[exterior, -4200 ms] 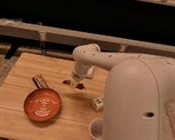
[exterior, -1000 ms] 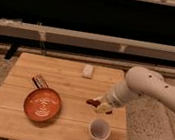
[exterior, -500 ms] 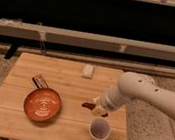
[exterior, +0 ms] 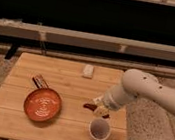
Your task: Place the pepper in the ceramic cup
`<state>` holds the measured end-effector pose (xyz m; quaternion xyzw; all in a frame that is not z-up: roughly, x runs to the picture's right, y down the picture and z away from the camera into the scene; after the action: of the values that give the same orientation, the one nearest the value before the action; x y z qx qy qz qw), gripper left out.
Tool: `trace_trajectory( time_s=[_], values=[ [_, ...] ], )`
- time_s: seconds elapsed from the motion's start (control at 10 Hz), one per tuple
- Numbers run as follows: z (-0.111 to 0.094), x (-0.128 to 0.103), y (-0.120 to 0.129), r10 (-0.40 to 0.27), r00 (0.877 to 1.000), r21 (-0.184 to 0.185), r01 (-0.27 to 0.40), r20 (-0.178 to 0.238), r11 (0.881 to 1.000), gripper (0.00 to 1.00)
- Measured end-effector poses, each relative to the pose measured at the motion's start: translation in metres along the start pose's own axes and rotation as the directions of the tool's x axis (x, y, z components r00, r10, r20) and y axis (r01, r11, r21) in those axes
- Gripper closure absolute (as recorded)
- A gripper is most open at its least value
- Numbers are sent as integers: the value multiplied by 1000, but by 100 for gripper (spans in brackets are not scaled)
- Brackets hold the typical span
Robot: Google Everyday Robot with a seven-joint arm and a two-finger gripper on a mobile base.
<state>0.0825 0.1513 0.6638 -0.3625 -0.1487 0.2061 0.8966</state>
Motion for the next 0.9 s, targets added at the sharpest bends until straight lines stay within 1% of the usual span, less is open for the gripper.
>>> trace_trajectory(
  time_s=[0.1, 0.2, 0.7, 0.9],
  values=[
    [-2, 1, 2, 2, 1000, -6, -2, 4, 1000, 95],
    [-6, 2, 6, 6, 1000, -20, -6, 10, 1000, 100],
    [-22, 6, 24, 6, 999, -60, -3, 37, 998, 100],
    [-26, 6, 33, 0, 999, -89, 5, 52, 996, 100]
  ],
)
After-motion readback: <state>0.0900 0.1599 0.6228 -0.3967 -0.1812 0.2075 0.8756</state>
